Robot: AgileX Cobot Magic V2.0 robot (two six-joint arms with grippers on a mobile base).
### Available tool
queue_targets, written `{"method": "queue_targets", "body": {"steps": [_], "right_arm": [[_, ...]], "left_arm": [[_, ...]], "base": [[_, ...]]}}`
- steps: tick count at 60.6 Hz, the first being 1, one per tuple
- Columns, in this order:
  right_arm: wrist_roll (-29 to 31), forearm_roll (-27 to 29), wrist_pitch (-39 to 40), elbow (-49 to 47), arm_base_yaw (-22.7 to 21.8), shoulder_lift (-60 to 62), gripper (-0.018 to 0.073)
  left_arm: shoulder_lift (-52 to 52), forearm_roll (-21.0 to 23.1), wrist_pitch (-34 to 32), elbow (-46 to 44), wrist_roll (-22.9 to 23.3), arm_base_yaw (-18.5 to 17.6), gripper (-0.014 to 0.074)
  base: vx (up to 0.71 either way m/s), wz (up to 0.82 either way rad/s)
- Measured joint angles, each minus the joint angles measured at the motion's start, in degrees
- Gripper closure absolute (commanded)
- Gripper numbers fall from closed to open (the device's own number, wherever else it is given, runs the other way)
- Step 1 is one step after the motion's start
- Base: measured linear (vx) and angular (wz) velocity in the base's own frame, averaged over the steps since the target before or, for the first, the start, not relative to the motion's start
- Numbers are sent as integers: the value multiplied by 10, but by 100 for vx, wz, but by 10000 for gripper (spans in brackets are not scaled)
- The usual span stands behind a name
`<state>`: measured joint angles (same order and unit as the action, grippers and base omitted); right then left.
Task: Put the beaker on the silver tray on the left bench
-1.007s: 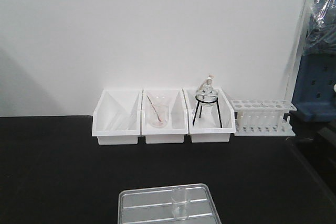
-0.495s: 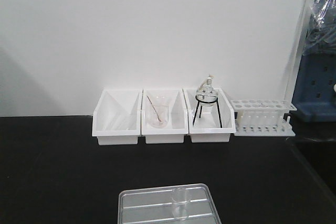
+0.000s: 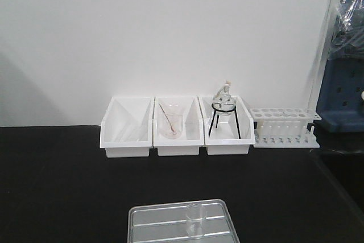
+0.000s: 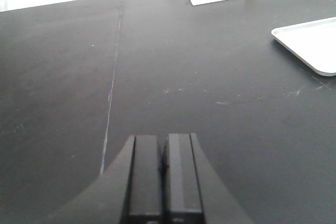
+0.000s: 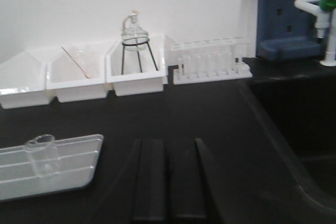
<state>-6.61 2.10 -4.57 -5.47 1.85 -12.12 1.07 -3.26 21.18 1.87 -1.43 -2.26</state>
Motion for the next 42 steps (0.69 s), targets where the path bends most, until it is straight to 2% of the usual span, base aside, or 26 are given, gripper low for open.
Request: {"method": "queue_targets", "body": {"steps": [6,14,42], "right_arm": [[-16,-30,1,51,-17,61,570],[-23,-39,-4,72,-19,118,571],[-23,-43,-6,72,-21,128,571]], "left_arm": [[0,0,0,0,0,0,595],[0,0,0,0,0,0,595],[0,0,0,0,0,0,595]], "base": [[0,0],[0,0],[0,0]]}}
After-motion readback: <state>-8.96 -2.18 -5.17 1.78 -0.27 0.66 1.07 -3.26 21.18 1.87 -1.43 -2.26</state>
